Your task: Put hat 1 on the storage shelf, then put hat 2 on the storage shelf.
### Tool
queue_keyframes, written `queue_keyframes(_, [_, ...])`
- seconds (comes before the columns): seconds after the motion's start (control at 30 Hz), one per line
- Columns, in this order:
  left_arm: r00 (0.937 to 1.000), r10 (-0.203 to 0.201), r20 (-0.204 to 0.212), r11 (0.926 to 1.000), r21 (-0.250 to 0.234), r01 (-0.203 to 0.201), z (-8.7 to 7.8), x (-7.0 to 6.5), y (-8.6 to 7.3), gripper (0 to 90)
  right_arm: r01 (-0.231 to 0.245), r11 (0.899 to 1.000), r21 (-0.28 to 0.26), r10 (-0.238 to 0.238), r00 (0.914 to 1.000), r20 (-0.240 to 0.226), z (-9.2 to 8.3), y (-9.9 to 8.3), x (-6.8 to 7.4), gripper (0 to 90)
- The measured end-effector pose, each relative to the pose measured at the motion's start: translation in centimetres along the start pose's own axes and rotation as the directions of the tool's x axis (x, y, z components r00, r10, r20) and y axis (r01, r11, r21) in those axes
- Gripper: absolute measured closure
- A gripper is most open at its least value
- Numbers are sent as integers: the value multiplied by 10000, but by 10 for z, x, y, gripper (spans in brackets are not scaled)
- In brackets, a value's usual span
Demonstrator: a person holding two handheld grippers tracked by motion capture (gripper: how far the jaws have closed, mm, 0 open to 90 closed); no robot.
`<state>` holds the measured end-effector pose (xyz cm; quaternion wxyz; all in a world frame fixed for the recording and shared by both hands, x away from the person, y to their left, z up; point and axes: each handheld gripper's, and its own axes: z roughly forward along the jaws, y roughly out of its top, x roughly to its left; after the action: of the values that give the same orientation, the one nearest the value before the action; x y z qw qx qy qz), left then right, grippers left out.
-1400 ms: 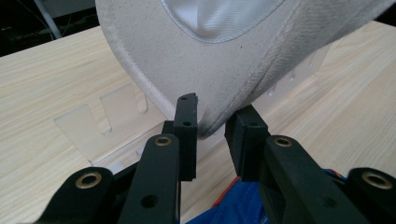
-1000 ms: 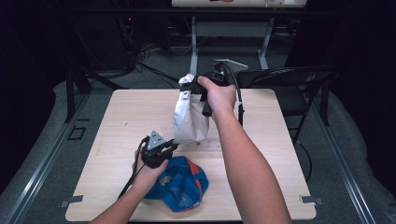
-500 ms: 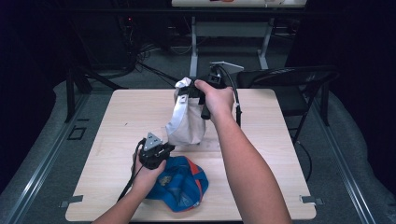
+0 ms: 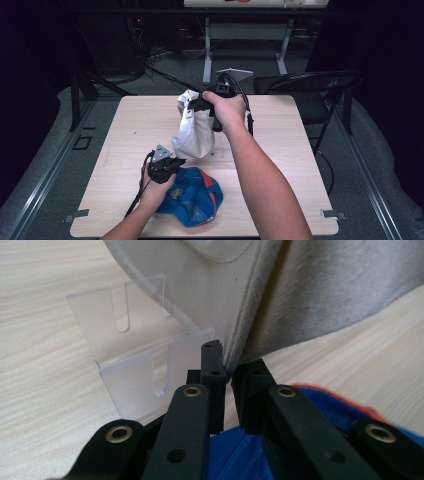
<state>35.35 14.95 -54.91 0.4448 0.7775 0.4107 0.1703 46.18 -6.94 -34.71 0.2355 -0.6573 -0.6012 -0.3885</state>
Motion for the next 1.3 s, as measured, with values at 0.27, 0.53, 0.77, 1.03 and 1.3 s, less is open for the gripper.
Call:
queue_keyframes(0.27, [9999,133,-91,9997,208,-131,2,-1,-3,839,-94,10000,-26,94,9999,36,1,-1,-9,809])
queue_keyframes(0.53, [9998,118,-156,9997,-202,-121,-13,1,1,670,59,9998,-191,-60,10000,-61,-9,-1,-11,750])
queue_keyframes(0.77, [9999,21,-115,9999,-154,-23,-30,10,0,577,695,9974,-197,-691,9975,175,-19,-6,-10,683])
queue_keyframes(1.03, [10000,79,-49,9992,-386,-81,-52,15,-5,538,985,9945,-354,-970,9944,408,-33,-12,-16,634])
queue_keyframes(1.3, [9986,-350,-389,9989,-337,337,-75,31,-17,519,1197,9925,-264,-1170,9893,873,-51,-29,-30,613])
